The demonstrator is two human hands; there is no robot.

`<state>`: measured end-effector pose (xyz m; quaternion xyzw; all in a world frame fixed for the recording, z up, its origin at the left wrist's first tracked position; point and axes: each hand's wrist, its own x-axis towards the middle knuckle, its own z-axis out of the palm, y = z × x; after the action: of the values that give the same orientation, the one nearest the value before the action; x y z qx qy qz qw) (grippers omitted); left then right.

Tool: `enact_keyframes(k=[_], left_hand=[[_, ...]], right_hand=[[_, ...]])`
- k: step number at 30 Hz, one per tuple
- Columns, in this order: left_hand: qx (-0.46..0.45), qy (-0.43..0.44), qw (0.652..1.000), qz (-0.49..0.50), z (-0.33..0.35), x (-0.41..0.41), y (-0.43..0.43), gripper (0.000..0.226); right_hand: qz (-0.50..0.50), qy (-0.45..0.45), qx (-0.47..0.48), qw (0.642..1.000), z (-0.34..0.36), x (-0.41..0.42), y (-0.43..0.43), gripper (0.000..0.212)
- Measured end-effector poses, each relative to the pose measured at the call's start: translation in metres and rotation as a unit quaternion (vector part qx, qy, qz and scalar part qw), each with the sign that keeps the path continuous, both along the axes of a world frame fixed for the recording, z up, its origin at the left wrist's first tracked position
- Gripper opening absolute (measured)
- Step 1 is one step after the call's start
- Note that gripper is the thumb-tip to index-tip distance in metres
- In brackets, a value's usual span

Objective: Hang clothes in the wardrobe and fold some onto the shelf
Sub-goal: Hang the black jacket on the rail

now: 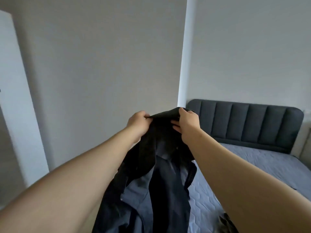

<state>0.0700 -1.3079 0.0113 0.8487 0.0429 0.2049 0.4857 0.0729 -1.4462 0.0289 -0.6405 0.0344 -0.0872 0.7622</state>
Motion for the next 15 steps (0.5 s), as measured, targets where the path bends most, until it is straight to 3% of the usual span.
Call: enact_keyframes(k=[4,6,8,9,11,12,15], left_hand=[[-0.052,-0.052,0.997,0.001,0.039,-0.008,0.01,0.014],[-0.084,-0.062,0.994,-0.023,0.056,-0.014,0.013,0.015],[-0.118,-0.048,0.99,-0.064,0.067,-0.021,0.016,0.019],[-0.131,-0.041,0.987,-0.085,0.072,-0.023,0.017,0.021],[-0.154,-0.032,0.981,-0.114,0.078,-0.028,0.018,0.023],[-0.165,-0.03,0.978,-0.123,0.08,-0.029,0.018,0.023],[-0.168,-0.027,0.979,-0.114,0.08,-0.031,0.016,0.024]], right_hand=[[0.035,-0.036,-0.12,0.992,0.007,-0.002,0.002,0.026],[0.025,-0.103,-0.165,0.981,0.01,-0.002,0.002,0.022],[-0.028,-0.206,-0.251,0.945,0.012,-0.003,0.0,0.014],[-0.047,-0.238,-0.304,0.921,0.012,-0.003,-0.002,0.027],[-0.007,-0.211,-0.403,0.89,0.01,-0.003,-0.002,0.059],[0.049,-0.173,-0.429,0.885,0.008,-0.005,0.0,0.065],[0.191,-0.103,-0.361,0.907,-0.002,-0.01,0.007,0.037]])
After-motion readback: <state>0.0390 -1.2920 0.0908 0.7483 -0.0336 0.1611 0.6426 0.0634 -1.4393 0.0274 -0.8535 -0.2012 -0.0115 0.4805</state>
